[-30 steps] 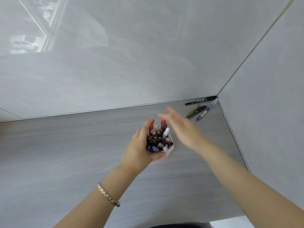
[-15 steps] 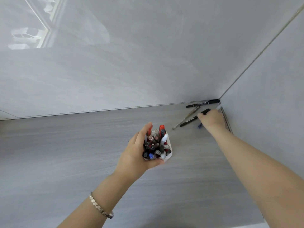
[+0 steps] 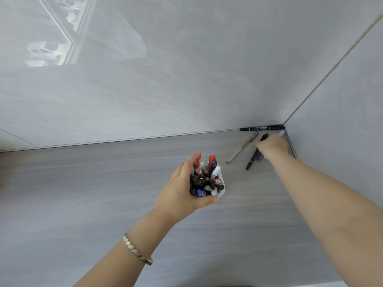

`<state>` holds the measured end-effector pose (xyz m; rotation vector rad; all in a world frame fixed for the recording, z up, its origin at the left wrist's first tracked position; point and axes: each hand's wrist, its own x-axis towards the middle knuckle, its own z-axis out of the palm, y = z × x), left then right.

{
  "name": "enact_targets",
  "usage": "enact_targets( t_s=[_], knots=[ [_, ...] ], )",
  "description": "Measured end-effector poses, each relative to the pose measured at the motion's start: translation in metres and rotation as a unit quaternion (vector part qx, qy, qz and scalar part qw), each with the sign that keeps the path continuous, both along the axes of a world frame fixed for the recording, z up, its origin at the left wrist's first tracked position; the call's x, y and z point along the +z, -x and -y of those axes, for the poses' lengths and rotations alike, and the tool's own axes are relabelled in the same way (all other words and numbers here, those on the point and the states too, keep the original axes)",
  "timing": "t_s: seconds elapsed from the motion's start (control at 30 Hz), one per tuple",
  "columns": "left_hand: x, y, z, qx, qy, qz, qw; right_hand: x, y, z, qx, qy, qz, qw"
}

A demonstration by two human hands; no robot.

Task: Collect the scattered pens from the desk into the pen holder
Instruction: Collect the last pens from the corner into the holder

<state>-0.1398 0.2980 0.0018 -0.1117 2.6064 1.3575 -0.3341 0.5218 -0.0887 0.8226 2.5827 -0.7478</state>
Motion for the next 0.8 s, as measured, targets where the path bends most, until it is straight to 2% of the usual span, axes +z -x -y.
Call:
enact_targets(
  t_s=[0.2, 0.27, 0.37, 0.43, 0.57, 0.67, 0.73, 0.8],
  knots=[
    [0.007, 0.012, 0.001, 0.018, 0.011, -0.024, 0.999, 0.011, -0.033, -0.017, -0.010, 0.050, -0.042, 0.998],
    [0.007, 0.015, 0.002, 0.019, 0.014, -0.026, 0.999, 0.014, -0.051, -0.023, -0.022, 0.124, -0.044, 0.991],
    [0.009, 0.019, 0.004, 0.001, 0.039, -0.040, 0.998, 0.036, -0.086, -0.027, -0.046, 0.274, -0.064, 0.959],
    [0.010, 0.022, 0.006, -0.019, 0.049, -0.041, 0.998, 0.063, -0.110, -0.024, -0.028, 0.328, -0.107, 0.938],
    [0.013, 0.024, 0.005, -0.034, 0.062, -0.059, 0.996, 0.124, -0.160, -0.005, 0.019, 0.391, -0.251, 0.885],
    [0.011, 0.022, 0.004, -0.028, 0.071, -0.063, 0.995, 0.139, -0.189, 0.015, 0.067, 0.427, -0.311, 0.846],
    [0.010, 0.021, 0.005, -0.023, 0.066, -0.062, 0.996, 0.127, -0.196, 0.028, 0.085, 0.436, -0.322, 0.836],
    [0.011, 0.020, 0.005, -0.025, 0.063, -0.052, 0.996, 0.108, -0.196, 0.040, 0.105, 0.416, -0.326, 0.843]
  ],
)
